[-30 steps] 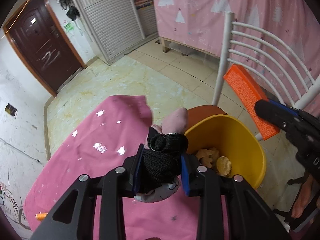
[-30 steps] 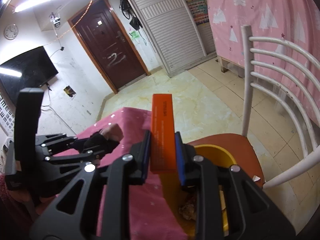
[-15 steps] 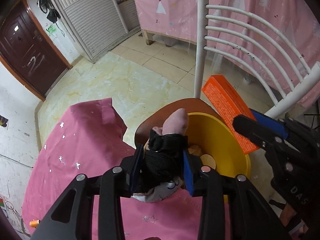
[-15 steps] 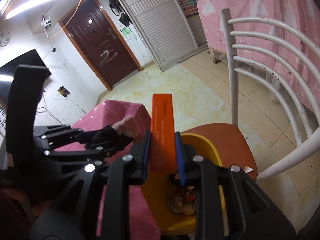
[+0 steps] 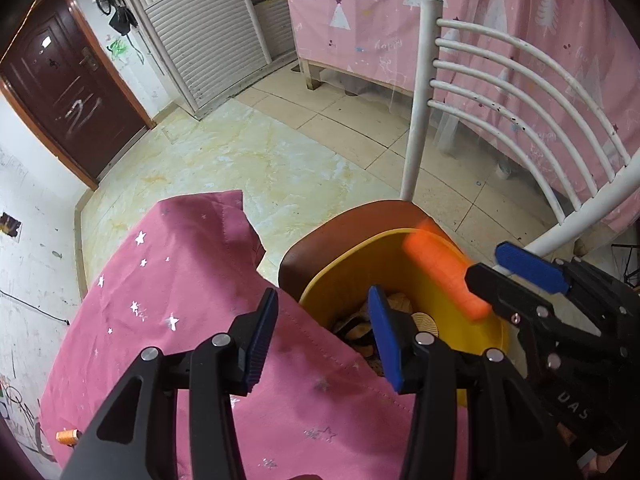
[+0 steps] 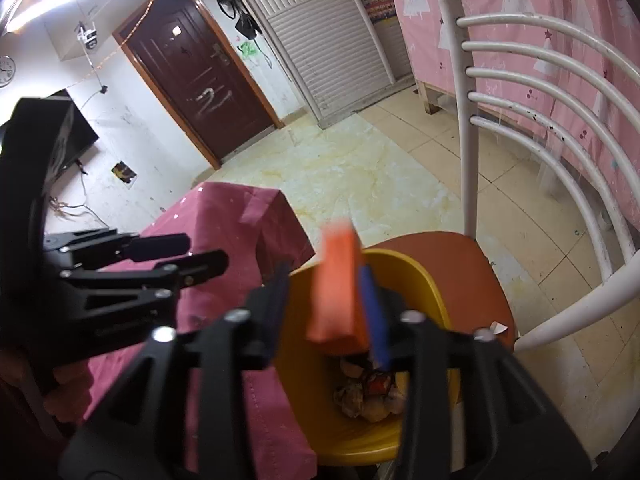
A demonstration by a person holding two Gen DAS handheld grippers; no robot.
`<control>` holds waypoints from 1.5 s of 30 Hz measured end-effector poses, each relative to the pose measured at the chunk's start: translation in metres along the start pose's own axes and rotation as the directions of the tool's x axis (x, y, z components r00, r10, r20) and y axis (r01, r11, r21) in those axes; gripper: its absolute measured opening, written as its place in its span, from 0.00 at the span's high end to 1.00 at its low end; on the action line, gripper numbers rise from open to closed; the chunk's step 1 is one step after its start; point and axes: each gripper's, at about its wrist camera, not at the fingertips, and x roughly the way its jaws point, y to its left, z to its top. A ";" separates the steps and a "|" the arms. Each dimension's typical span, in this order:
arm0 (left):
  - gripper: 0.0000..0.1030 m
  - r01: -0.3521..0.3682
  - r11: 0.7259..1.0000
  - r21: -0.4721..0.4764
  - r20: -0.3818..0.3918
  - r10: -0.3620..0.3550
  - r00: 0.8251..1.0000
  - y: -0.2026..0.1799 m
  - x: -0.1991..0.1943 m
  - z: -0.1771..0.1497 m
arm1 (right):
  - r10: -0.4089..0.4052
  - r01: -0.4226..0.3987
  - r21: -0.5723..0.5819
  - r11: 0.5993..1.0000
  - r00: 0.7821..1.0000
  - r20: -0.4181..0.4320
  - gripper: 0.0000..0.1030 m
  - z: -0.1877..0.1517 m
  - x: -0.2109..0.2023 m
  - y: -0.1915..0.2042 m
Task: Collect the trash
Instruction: 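Open both tools over the yellow bin to drop the glove and box, then move both open tools back over the table toward the spool and cable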
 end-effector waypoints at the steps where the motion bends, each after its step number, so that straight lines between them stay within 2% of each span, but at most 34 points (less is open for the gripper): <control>1: 0.62 0.001 1.000 -0.005 0.003 -0.001 1.000 0.002 -0.002 -0.001 | -0.001 0.001 -0.004 1.000 1.000 0.002 0.57 0.000 -0.001 0.002; 11: 0.62 0.006 0.998 -0.070 0.050 -0.003 0.999 0.033 -0.027 -0.018 | 0.012 -0.012 -0.069 0.998 1.000 0.000 0.57 -0.001 -0.003 0.038; 21: 0.62 -0.010 0.985 -0.175 0.095 0.027 0.995 0.101 -0.057 -0.054 | 0.049 -0.053 -0.163 0.985 0.998 -0.027 0.57 -0.005 0.009 0.099; 34: 0.62 -0.063 0.942 -0.329 0.114 0.106 0.988 0.198 -0.086 -0.115 | 0.120 -0.143 -0.301 0.943 0.989 -0.092 0.56 -0.018 0.031 0.192; 45: 0.62 -0.106 0.903 -0.417 0.092 0.158 0.983 0.260 -0.099 -0.171 | 0.158 -0.204 -0.389 0.898 0.976 -0.148 0.56 -0.038 0.046 0.255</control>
